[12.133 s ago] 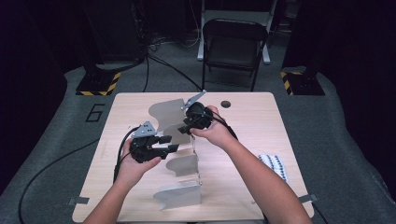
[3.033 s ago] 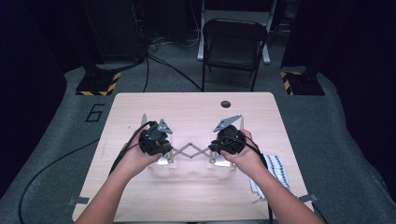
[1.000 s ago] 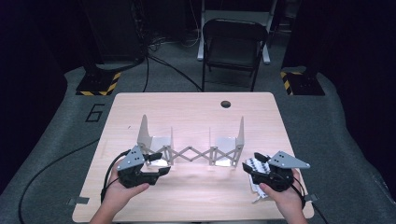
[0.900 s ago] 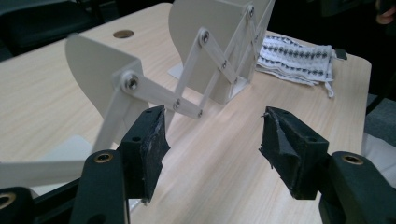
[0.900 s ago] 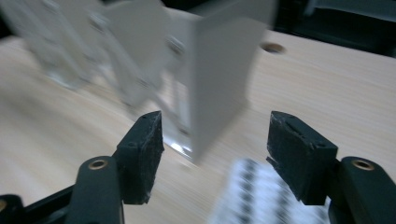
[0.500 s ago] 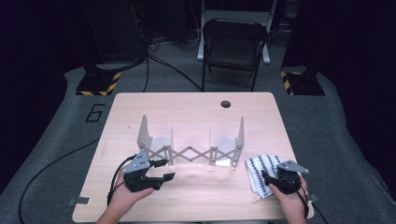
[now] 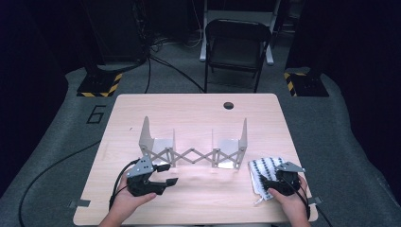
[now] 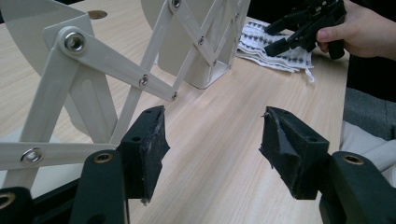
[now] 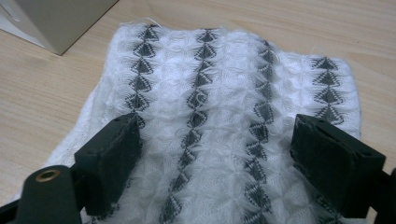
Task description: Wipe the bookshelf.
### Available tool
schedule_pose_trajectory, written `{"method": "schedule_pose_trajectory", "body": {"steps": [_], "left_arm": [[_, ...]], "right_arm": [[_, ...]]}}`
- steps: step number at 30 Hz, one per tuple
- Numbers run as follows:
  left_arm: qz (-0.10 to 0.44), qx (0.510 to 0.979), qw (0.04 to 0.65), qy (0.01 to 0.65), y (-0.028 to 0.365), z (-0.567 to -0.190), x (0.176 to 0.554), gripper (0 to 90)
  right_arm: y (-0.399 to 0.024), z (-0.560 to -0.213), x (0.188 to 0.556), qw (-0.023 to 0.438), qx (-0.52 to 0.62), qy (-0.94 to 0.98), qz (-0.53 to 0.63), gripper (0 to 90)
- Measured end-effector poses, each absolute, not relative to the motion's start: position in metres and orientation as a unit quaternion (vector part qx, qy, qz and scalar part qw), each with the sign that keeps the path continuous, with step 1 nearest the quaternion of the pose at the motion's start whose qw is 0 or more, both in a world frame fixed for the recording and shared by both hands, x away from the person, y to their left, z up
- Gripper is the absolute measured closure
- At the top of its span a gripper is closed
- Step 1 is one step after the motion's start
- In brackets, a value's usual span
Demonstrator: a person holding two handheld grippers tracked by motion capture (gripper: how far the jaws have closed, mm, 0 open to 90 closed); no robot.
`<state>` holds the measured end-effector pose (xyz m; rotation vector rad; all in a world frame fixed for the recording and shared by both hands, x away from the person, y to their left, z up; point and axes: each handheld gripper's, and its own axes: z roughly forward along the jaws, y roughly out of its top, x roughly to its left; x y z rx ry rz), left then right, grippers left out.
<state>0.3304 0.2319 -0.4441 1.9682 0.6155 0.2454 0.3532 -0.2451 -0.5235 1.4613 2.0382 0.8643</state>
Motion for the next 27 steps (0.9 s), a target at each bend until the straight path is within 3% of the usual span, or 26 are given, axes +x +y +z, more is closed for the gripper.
{"method": "schedule_pose_trajectory", "body": {"steps": [4,7,11,22,27], "left_arm": [[0.103,0.819,0.505,0.253,0.231,-0.446,0.331,39.8],[0.1,0.819,0.505,0.254,0.23,-0.446,0.331,39.8],[0.096,0.82,0.504,0.254,0.229,-0.447,0.331,39.9],[0.088,0.823,0.5,0.256,0.227,-0.45,0.332,39.9],[0.095,0.823,0.501,0.251,0.223,-0.451,0.331,39.9]], "right_arm": [[-0.248,-0.522,0.352,0.231,0.525,0.755,0.319,26.6],[-0.243,-0.518,0.347,0.215,0.506,0.768,0.329,53.7],[-0.232,-0.512,0.34,0.185,0.483,0.793,0.322,72.1],[-0.198,-0.484,0.32,0.041,0.33,0.825,0.457,76.3],[-0.18,-0.482,0.318,0.06,0.312,0.832,0.456,75.8]]}}
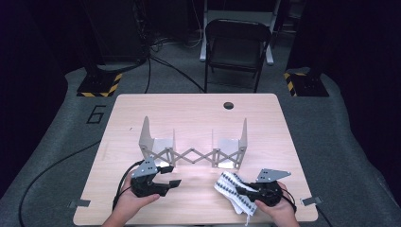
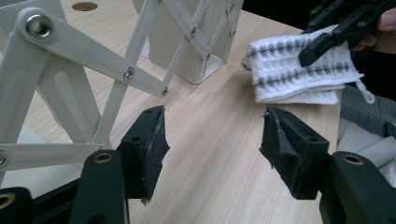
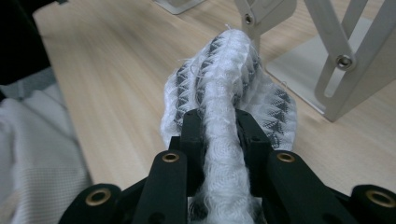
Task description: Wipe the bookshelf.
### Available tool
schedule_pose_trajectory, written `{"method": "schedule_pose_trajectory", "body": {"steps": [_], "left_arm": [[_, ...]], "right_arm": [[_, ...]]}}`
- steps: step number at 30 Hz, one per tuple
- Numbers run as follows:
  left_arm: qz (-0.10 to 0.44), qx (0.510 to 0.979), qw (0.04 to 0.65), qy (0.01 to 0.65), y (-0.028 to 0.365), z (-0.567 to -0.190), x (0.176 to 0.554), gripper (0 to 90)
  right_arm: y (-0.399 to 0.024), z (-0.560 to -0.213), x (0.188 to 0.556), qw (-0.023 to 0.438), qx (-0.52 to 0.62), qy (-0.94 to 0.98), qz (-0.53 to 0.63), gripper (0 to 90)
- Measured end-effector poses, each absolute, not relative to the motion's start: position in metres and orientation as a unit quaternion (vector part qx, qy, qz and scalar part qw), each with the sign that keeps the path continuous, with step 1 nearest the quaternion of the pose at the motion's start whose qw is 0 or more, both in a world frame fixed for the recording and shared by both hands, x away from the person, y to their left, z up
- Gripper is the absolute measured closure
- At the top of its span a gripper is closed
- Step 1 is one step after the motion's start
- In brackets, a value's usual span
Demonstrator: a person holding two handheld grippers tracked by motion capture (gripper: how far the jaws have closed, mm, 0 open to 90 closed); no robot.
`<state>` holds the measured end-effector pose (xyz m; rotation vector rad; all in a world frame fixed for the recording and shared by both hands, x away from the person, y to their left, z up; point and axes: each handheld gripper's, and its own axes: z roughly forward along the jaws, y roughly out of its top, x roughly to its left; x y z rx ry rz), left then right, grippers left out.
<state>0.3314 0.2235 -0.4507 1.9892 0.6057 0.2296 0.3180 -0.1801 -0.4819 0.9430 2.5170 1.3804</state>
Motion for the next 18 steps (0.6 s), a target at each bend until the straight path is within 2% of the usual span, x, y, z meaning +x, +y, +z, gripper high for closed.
{"method": "schedule_pose_trajectory", "body": {"steps": [2,10,13,15,18], "left_arm": [[0.094,0.826,0.498,0.248,0.223,-0.451,0.331,39.9],[0.095,0.825,0.495,0.256,0.225,-0.454,0.332,39.9],[0.096,0.826,0.494,0.255,0.227,-0.454,0.332,39.9],[0.1,0.823,0.495,0.261,0.227,-0.455,0.332,39.9],[0.098,0.824,0.494,0.26,0.229,-0.455,0.332,39.9]], "right_arm": [[-0.175,-0.483,0.32,0.078,0.311,0.835,0.448,75.4],[-0.177,-0.49,0.335,0.212,0.361,0.82,0.392,75.8],[-0.18,-0.495,0.34,0.236,0.372,0.815,0.376,75.1],[-0.182,-0.498,0.342,0.242,0.381,0.811,0.374,71.0],[-0.182,-0.503,0.345,0.238,0.378,0.812,0.377,58.0]]}}
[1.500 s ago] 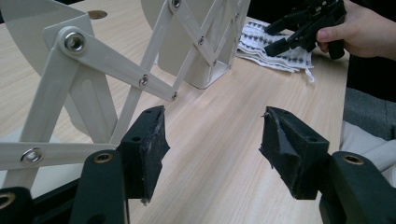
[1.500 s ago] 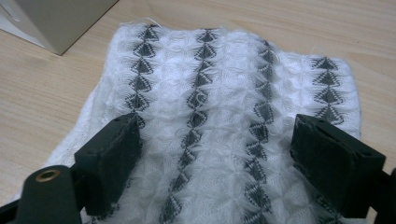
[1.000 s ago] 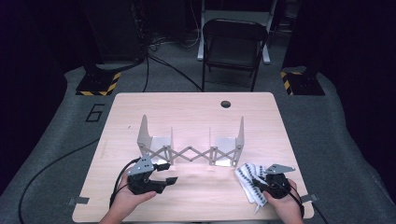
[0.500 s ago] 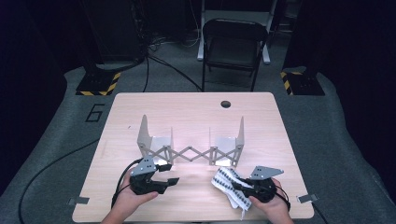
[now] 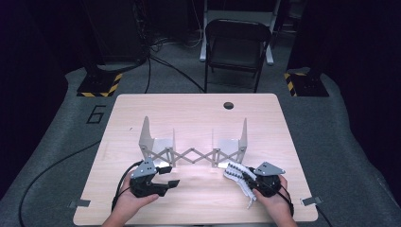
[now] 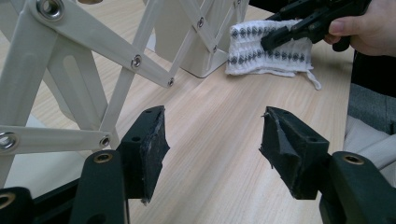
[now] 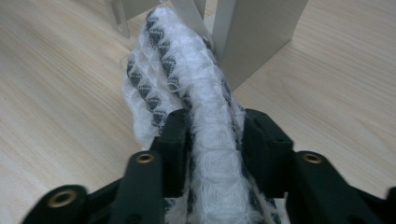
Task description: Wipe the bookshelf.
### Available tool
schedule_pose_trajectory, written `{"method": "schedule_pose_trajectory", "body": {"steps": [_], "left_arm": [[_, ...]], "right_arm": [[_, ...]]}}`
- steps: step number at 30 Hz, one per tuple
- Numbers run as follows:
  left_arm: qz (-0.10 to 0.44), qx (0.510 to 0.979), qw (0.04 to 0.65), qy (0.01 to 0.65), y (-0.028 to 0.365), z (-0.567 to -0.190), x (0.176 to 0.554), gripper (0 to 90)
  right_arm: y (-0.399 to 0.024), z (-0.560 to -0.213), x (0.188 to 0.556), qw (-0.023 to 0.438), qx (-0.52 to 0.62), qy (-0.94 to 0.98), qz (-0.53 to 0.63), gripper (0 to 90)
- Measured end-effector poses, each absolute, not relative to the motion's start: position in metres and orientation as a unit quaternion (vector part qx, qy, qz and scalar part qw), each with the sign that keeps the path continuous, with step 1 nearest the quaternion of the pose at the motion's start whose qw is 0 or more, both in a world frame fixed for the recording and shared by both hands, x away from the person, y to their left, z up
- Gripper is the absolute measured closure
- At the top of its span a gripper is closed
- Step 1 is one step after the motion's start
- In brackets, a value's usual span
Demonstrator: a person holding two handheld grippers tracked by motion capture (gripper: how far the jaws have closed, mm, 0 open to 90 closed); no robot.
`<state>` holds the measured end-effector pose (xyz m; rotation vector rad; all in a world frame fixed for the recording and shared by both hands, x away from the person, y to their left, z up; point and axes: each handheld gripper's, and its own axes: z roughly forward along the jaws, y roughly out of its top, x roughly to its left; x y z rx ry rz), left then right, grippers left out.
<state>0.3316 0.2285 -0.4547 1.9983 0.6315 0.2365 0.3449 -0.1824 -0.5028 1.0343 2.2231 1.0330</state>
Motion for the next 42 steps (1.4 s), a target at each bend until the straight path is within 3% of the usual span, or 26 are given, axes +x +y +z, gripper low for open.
{"method": "schedule_pose_trajectory", "body": {"steps": [2,5,7,11,13,23,27,33,37,38,42], "left_arm": [[0.098,0.823,0.494,0.262,0.229,-0.455,0.331,39.9],[0.1,0.823,0.493,0.264,0.231,-0.455,0.331,39.9],[0.099,0.823,0.493,0.266,0.231,-0.455,0.33,39.9],[0.101,0.824,0.491,0.266,0.232,-0.455,0.33,39.9],[0.102,0.824,0.489,0.266,0.233,-0.455,0.33,39.9],[0.105,0.818,0.494,0.276,0.233,-0.456,0.329,39.9],[0.101,0.822,0.491,0.271,0.233,-0.455,0.329,39.9],[0.102,0.822,0.491,0.272,0.234,-0.455,0.329,39.9],[0.099,0.818,0.493,0.278,0.234,-0.456,0.328,39.9],[0.103,0.821,0.49,0.272,0.235,-0.455,0.329,39.9],[0.103,0.821,0.491,0.271,0.233,-0.455,0.328,39.9]], "right_arm": [[-0.182,-0.507,0.346,0.226,0.379,0.813,0.38,47.4],[-0.183,-0.512,0.349,0.19,0.378,0.827,0.371,43.3],[-0.182,-0.513,0.35,0.19,0.369,0.833,0.366,48.5],[-0.18,-0.51,0.352,0.198,0.372,0.839,0.343,72.0],[-0.181,-0.505,0.353,0.203,0.372,0.838,0.344,77.1],[-0.188,-0.433,0.339,0.296,0.36,0.768,0.439,78.5],[-0.182,-0.439,0.347,0.278,0.354,0.789,0.418,78.6],[-0.175,-0.485,0.359,0.24,0.368,0.838,0.323,79.0],[-0.174,-0.462,0.354,0.254,0.366,0.819,0.362,79.0],[-0.172,-0.442,0.348,0.269,0.366,0.792,0.407,78.9],[-0.169,-0.429,0.344,0.275,0.36,0.786,0.421,78.8]]}}
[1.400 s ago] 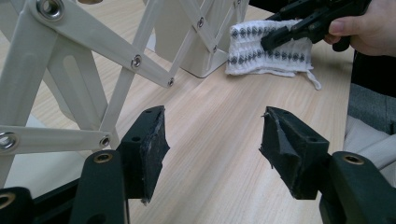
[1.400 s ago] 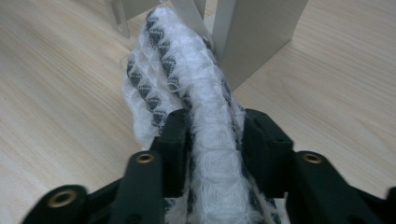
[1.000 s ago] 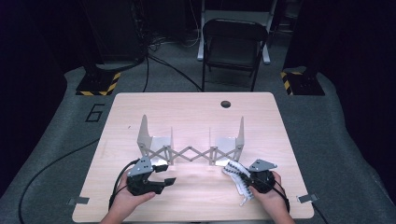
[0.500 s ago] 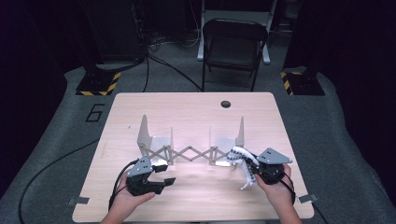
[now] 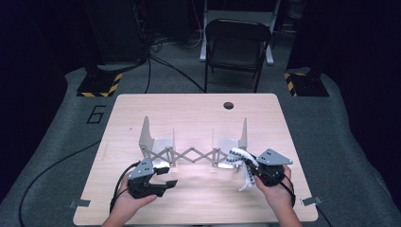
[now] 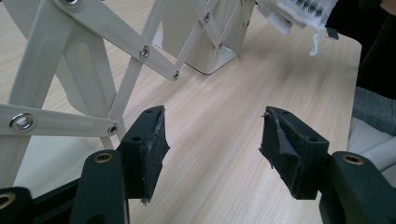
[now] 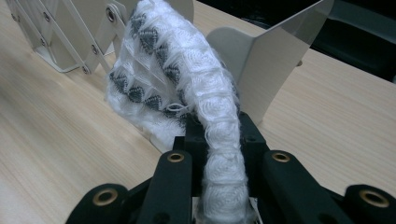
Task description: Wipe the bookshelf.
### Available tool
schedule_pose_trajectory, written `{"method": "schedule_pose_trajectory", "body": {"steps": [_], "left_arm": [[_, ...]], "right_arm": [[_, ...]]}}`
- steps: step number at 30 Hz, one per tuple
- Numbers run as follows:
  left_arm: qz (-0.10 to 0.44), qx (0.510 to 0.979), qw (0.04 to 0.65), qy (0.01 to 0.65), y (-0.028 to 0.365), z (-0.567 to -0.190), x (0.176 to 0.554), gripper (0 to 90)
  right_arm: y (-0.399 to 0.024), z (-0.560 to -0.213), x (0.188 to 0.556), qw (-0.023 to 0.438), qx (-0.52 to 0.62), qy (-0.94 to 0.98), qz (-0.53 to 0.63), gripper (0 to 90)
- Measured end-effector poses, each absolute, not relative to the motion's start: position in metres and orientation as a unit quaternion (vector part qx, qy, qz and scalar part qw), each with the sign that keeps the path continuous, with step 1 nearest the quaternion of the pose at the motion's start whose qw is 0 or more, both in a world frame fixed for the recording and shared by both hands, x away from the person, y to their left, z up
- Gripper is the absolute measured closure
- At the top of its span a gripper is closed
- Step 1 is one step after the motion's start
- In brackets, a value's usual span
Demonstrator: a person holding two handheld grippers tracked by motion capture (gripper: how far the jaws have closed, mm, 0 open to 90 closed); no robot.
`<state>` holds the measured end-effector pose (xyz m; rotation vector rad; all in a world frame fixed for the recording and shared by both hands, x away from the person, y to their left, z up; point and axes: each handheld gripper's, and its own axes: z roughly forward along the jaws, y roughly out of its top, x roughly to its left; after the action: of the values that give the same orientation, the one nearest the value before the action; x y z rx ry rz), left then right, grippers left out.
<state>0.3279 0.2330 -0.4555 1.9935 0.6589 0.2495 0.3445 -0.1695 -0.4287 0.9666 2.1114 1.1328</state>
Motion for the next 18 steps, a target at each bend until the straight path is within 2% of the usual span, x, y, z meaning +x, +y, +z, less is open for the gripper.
{"method": "schedule_pose_trajectory", "body": {"steps": [2,3,4,7,11,12,14,17,18], "left_arm": [[0.106,0.818,0.494,0.274,0.233,-0.456,0.327,39.9],[0.106,0.818,0.494,0.274,0.233,-0.456,0.327,39.9],[0.098,0.821,0.492,0.273,0.234,-0.455,0.327,40.0],[0.102,0.819,0.494,0.274,0.235,-0.455,0.327,40.1],[0.102,0.819,0.495,0.273,0.236,-0.454,0.328,40.8],[0.098,0.817,0.496,0.277,0.234,-0.455,0.327,40.9],[0.095,0.82,0.494,0.273,0.234,-0.455,0.327,40.9],[0.096,0.822,0.492,0.269,0.234,-0.454,0.327,41.3],[0.096,0.822,0.493,0.269,0.234,-0.454,0.326,41.3]], "right_arm": [[-0.168,-0.444,0.352,0.247,0.373,0.798,0.404,78.8],[-0.168,-0.444,0.352,0.247,0.373,0.798,0.404,78.8],[-0.167,-0.465,0.357,0.218,0.39,0.812,0.375,78.8],[-0.166,-0.476,0.359,0.211,0.395,0.821,0.354,78.7],[-0.162,-0.463,0.354,0.208,0.397,0.811,0.377,78.8],[-0.156,-0.444,0.347,0.212,0.383,0.796,0.419,78.7],[-0.149,-0.434,0.342,0.217,0.376,0.784,0.443,78.0],[-0.145,-0.435,0.343,0.208,0.382,0.783,0.446,77.9],[-0.143,-0.448,0.349,0.188,0.401,0.786,0.432,77.9]]}}
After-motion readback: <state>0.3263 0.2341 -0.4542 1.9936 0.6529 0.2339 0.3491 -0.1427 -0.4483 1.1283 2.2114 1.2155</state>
